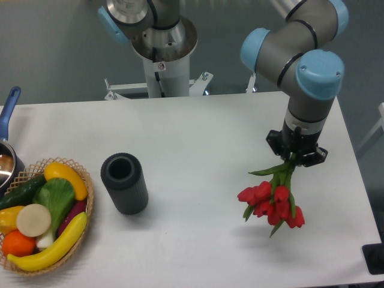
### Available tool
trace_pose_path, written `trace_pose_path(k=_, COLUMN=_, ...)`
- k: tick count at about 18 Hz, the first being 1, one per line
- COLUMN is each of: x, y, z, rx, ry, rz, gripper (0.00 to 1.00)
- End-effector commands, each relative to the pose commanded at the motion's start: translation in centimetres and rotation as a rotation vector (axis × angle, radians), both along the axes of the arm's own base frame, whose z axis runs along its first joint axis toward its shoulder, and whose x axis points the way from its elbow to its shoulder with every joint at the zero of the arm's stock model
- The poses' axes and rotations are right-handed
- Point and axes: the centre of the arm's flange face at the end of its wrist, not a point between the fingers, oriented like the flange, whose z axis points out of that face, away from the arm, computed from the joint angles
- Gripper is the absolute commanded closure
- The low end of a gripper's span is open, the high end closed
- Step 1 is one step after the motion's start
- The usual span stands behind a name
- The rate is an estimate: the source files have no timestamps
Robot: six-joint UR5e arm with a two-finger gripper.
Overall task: Insert the flowers into the vase
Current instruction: 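Carry the red tulip bunch in the gripper toward the black vase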
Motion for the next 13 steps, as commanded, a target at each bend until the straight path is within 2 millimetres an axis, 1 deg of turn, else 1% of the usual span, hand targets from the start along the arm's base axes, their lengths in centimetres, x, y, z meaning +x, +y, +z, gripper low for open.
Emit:
trace_pose_path(k=3, x=0.8, y=0.7, z=0.1, rx=0.005, ry=-0.003, rz=-0.015, gripper=1.00)
trace_pose_path(k=4, x=1.4, y=1.2, z=0.8, rx=0.029, ry=-0.004, rz=-0.025, gripper=1.00)
trace_pose_path(k=6, x=1.8, y=1.9, z=1.2, rx=0.096, ry=-0.027, rz=-0.025, gripper=1.00)
trace_pose_path(k=8, x=2.5, y=2.5, z=2.2, rx=0.176, ry=-0.055, rz=-0.035, gripper=1.00)
trace_pose_path(k=11, x=4.2, y=3.3, z=5.0, rx=0.372, ry=-0.107, rz=-0.064, gripper=1.00)
trace_pose_path(k=13, x=5.9, y=3.1, z=7.4, rx=0.515, ry=-0.156, rz=-0.067, gripper=1.00)
